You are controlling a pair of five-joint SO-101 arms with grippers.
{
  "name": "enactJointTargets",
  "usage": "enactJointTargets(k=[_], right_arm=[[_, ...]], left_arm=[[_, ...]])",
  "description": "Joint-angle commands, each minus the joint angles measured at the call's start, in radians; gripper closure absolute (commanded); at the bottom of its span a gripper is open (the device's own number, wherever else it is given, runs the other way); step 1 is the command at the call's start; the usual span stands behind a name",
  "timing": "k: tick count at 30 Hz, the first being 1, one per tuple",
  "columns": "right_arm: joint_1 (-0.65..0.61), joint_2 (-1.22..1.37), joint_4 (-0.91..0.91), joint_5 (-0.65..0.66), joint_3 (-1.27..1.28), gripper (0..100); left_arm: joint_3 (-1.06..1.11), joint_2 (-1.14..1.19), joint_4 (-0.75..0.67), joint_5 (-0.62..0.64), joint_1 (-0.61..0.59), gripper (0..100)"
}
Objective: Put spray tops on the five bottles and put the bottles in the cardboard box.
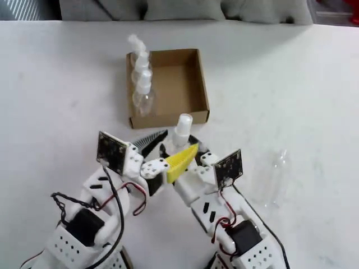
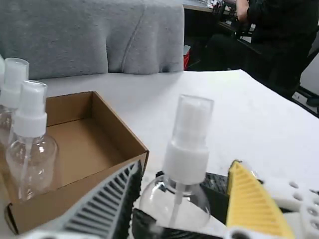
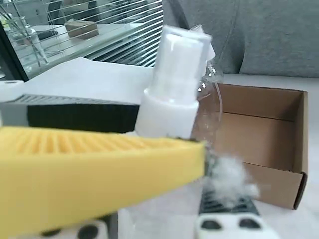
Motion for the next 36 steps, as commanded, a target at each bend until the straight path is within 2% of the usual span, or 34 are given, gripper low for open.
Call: enactJointTargets(k=[1,10,13,16,17,20,25,29,32,36], right_arm=[[0.015,-0.010,-0.025,-0.008,0.014,95.7],[0.016,-0.010,-0.024,-0.008,0.014,95.7],[0.021,-0.010,-0.025,-0.005,0.014,95.7],[0.065,-0.010,-0.056,-0.006,0.014,95.7],[0.090,-0.010,-0.082,-0.006,0.014,95.7],[0.143,-0.010,-0.154,-0.003,0.014,95.7],[0.165,-0.010,-0.274,0.003,0.014,95.7],[0.188,-0.008,-0.383,0.123,0.014,95.8],[0.216,-0.008,-0.446,0.163,0.011,95.8],[0.243,-0.001,-0.473,0.164,-0.017,95.8]], left_arm=[[-0.109,-0.016,0.000,0.012,-0.061,72],[-0.356,-0.016,0.242,0.011,-0.061,76],[-0.391,-0.016,0.279,0.009,-0.073,84],[-0.374,-0.016,0.296,0.009,-0.127,97],[-0.358,-0.016,0.295,0.009,-0.151,99],[-0.287,-0.016,0.298,0.009,-0.231,94],[-0.152,-0.016,0.292,0.009,-0.355,94],[-0.069,-0.016,0.292,0.009,-0.429,94],[-0.009,-0.016,0.290,0.009,-0.484,94],[0.095,-0.016,0.198,0.008,-0.535,94]])
